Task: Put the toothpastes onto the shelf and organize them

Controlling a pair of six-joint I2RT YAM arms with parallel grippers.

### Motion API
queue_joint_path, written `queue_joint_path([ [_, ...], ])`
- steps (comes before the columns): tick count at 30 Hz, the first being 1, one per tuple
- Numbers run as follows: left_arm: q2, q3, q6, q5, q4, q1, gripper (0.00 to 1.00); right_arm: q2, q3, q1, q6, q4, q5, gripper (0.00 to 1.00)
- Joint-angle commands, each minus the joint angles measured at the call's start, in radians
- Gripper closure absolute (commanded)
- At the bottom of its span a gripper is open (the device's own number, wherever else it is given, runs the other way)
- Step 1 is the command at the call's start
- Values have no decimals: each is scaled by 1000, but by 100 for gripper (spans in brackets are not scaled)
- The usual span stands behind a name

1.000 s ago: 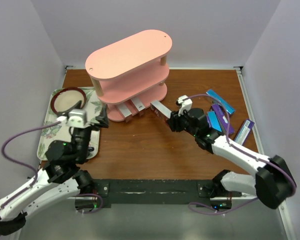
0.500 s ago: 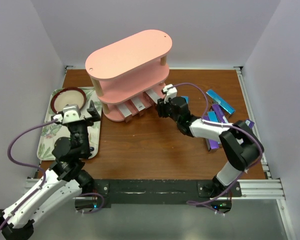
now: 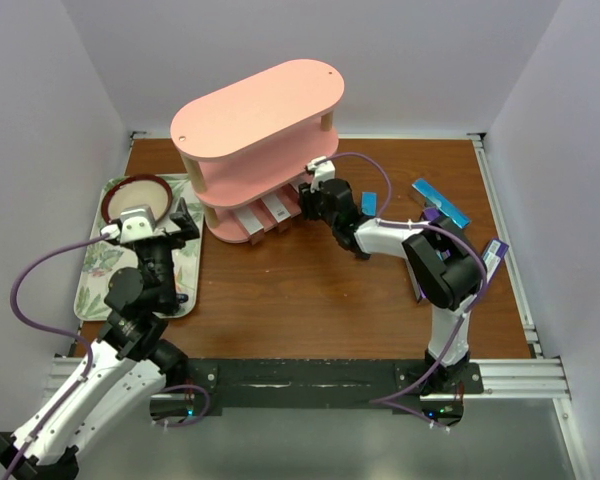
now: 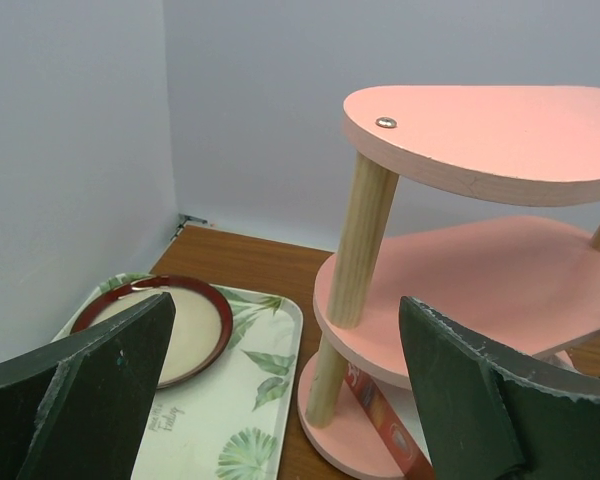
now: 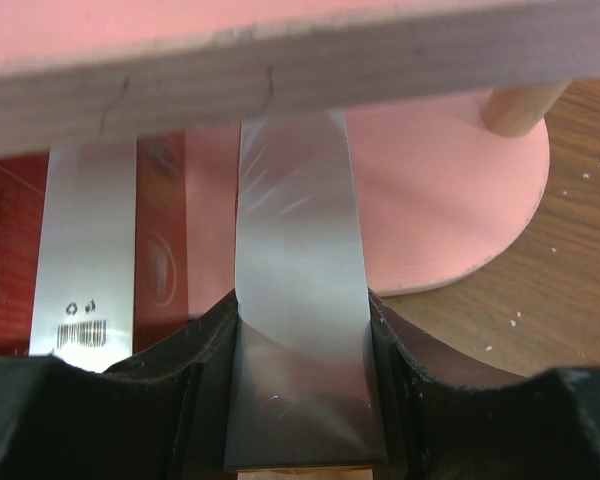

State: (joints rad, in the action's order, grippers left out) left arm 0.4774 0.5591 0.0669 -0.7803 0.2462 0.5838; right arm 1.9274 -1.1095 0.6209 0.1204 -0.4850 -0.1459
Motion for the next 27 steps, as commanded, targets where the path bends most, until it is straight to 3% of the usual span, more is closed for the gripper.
queue_joint_path([
  [1, 0, 41, -42, 36, 10, -15, 0, 2, -56, -7, 15, 28, -72, 53],
  [7, 1, 44, -53, 49, 1, -25, 0, -1, -49, -12, 24, 45, -57, 33],
  [27, 21, 51, -95, 102, -22, -52, 0, -114, 63, -12, 41, 118, 28, 35],
])
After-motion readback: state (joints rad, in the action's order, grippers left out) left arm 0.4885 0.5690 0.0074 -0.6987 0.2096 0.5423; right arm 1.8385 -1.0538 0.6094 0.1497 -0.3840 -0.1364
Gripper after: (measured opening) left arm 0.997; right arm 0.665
